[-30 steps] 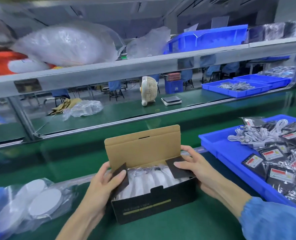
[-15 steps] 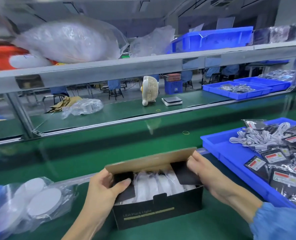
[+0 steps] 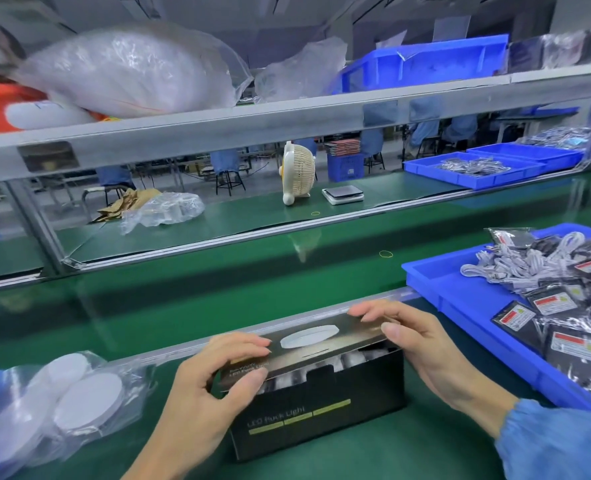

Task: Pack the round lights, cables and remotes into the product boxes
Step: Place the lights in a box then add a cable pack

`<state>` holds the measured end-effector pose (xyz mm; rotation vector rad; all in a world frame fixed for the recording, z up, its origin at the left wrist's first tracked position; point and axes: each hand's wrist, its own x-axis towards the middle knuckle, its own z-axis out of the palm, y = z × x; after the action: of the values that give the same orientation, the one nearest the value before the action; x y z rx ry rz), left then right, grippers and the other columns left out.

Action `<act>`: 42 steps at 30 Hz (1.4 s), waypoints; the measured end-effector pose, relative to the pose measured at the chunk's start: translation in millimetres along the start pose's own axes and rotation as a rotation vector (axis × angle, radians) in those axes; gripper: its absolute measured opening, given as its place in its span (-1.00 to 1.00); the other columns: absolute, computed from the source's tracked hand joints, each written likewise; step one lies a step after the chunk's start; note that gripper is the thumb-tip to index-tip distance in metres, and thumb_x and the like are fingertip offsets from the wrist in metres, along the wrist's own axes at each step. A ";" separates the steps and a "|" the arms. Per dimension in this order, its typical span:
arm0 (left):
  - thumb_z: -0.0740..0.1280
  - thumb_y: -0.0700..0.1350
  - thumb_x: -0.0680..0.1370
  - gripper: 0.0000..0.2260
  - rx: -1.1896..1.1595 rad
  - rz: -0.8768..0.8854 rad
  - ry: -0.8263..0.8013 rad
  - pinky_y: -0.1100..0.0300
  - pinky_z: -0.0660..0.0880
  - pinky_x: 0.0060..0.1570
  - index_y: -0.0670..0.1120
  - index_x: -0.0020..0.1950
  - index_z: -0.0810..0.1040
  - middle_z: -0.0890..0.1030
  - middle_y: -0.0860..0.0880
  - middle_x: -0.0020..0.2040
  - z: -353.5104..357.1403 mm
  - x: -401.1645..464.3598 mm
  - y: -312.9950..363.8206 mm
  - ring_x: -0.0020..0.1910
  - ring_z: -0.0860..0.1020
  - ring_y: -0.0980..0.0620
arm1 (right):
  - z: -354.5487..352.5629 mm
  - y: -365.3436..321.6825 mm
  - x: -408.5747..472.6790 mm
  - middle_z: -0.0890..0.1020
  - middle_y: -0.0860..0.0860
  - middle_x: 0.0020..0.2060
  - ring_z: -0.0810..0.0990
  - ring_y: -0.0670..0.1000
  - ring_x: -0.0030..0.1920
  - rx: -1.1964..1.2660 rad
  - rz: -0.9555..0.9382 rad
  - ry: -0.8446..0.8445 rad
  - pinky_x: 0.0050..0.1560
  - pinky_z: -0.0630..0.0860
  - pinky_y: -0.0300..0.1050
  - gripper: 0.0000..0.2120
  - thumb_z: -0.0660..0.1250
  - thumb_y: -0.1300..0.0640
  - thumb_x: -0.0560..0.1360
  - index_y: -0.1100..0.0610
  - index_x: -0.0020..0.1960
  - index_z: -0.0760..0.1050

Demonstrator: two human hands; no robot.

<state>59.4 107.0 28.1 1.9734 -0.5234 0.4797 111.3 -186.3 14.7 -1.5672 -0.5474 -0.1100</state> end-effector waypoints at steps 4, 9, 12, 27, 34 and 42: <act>0.41 0.05 0.44 -0.82 -0.086 0.012 -0.009 0.20 0.50 0.16 0.10 0.02 0.70 0.67 0.00 0.12 -4.7 3.5 -1.7 0.18 0.60 -0.03 | -2.0 2.6 1.4 0.60 0.05 0.23 0.50 0.07 0.31 -0.018 -0.030 -0.016 0.31 0.42 -0.03 -0.52 0.35 -0.25 0.46 0.03 0.23 0.58; 0.46 -0.01 0.38 -0.83 -0.184 0.000 0.017 0.24 0.53 0.10 0.02 -0.06 0.72 0.68 -0.05 0.10 -5.3 4.4 -2.7 0.13 0.62 -0.02 | -1.1 -0.3 1.5 0.61 0.05 0.23 0.49 0.06 0.33 0.003 -0.047 -0.029 0.25 0.45 -0.22 -0.69 0.38 -0.09 0.45 0.05 0.11 0.61; 0.52 -0.02 0.36 -0.83 -0.192 -0.013 0.019 0.28 0.53 0.08 -0.01 -0.08 0.73 0.68 -0.03 0.12 -10.6 4.7 -2.1 0.10 0.63 -0.01 | 1.8 -4.1 -1.1 0.63 0.03 0.19 0.52 0.02 0.29 -0.015 -0.075 -0.046 0.21 0.45 -0.26 -0.78 0.38 0.01 0.43 0.04 0.04 0.62; 0.45 0.04 0.50 -0.91 -0.035 -0.006 0.137 0.29 0.53 0.06 0.09 -0.05 0.73 0.72 0.06 0.01 -2.3 -2.6 9.0 0.06 0.65 0.10 | 3.1 -20.7 -5.4 0.63 -0.11 0.16 0.49 -0.11 0.32 -0.209 -0.075 -0.047 0.25 0.41 -0.29 -0.82 0.33 0.08 0.50 -0.07 0.07 0.62; 0.22 0.11 0.63 -0.66 0.451 0.435 0.111 -0.19 0.41 0.28 -0.08 -0.02 0.69 0.69 0.04 0.08 8.0 -17.1 -4.6 0.21 0.62 -0.08 | 6.7 -8.5 -26.4 0.53 -0.20 0.28 0.37 -0.03 0.43 -0.739 -0.348 -0.035 0.32 0.41 0.06 -0.75 0.39 -0.09 0.49 0.01 0.09 0.65; 0.31 -0.08 0.57 -0.77 0.431 0.445 0.203 0.02 0.54 0.17 -0.13 -0.10 0.73 0.69 0.07 0.07 20.4 -26.0 -6.2 0.16 0.63 0.12 | 52.7 -14.4 -11.6 0.63 0.06 -0.04 0.56 0.07 -0.13 -0.947 -0.835 -0.092 -0.19 0.49 -0.08 -0.86 0.42 0.17 0.54 0.25 0.02 0.65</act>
<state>43.5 95.2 0.9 2.1773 -0.7820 1.1381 81.6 -139.1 18.6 -2.1375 -1.3242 -1.0584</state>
